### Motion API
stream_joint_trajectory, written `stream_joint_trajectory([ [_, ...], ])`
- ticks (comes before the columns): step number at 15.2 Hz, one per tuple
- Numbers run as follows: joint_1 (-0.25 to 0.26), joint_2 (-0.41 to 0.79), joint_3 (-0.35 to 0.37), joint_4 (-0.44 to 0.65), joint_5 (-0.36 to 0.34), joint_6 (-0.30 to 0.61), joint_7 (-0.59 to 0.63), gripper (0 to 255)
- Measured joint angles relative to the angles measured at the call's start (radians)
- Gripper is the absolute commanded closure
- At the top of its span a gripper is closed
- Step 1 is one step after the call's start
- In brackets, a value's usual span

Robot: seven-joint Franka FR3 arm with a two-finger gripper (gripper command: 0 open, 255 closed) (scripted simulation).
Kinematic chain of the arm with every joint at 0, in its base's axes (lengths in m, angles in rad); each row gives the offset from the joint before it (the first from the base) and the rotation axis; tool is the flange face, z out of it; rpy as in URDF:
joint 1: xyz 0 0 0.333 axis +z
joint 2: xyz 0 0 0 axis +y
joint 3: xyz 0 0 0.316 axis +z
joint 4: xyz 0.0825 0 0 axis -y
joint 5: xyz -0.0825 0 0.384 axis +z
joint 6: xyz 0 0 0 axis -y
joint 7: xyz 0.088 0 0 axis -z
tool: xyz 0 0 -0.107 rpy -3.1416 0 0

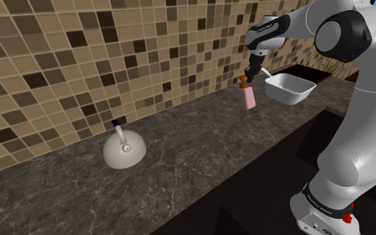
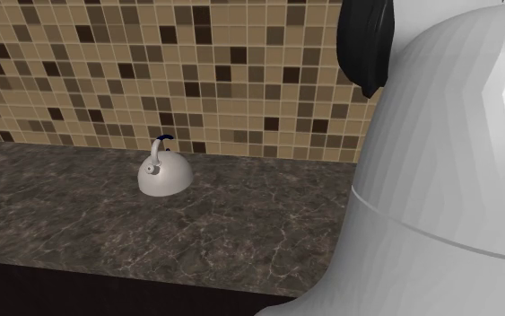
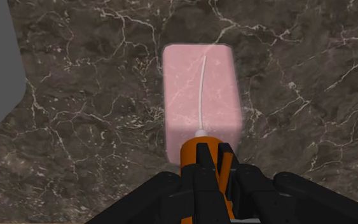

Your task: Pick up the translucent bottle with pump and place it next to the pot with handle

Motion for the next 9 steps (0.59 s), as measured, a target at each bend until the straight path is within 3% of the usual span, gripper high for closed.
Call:
stream_joint_trajectory([
  [3, 0.0, 0.001, 0.0, 0.001, 0.0, 0.001, 0.0, 255],
  [4, 0.0, 0.002, 0.0, 0.001, 0.001, 0.002, 0.0, 0],
  [9, 0.001, 0.004, 0.001, -0.003, 0.0, 0.001, 0.001, 0],
])
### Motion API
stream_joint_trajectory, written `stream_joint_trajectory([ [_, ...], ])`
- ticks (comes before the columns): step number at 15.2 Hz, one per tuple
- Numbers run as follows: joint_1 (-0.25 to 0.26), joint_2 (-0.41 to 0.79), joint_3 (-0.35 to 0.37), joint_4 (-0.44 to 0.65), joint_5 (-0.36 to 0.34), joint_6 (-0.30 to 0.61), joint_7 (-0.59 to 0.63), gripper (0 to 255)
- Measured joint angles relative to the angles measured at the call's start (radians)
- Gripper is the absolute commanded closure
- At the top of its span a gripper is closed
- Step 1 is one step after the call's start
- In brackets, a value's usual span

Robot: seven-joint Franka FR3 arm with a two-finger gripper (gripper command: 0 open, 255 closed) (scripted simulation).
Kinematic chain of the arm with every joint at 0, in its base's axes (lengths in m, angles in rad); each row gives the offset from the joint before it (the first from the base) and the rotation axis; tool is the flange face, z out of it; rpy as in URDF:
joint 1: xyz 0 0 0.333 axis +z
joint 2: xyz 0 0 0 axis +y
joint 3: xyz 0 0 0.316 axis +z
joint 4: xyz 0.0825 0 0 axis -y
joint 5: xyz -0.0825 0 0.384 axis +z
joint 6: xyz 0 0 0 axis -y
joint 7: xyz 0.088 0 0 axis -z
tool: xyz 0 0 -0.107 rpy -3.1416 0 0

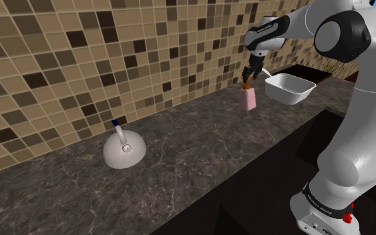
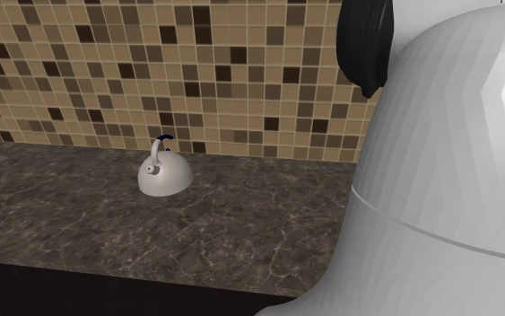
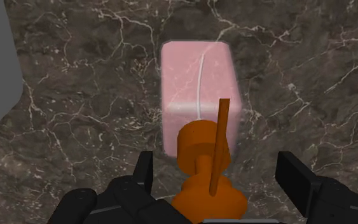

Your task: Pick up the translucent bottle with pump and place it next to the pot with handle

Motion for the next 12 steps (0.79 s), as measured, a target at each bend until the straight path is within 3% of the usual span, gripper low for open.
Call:
stream_joint_trajectory([
  [6, 0.0, -0.04, -0.005, 0.059, -0.013, -0.097, 0.007, 0],
  [12, 0.0, -0.044, -0.006, 0.067, -0.015, -0.11, 0.008, 0],
])
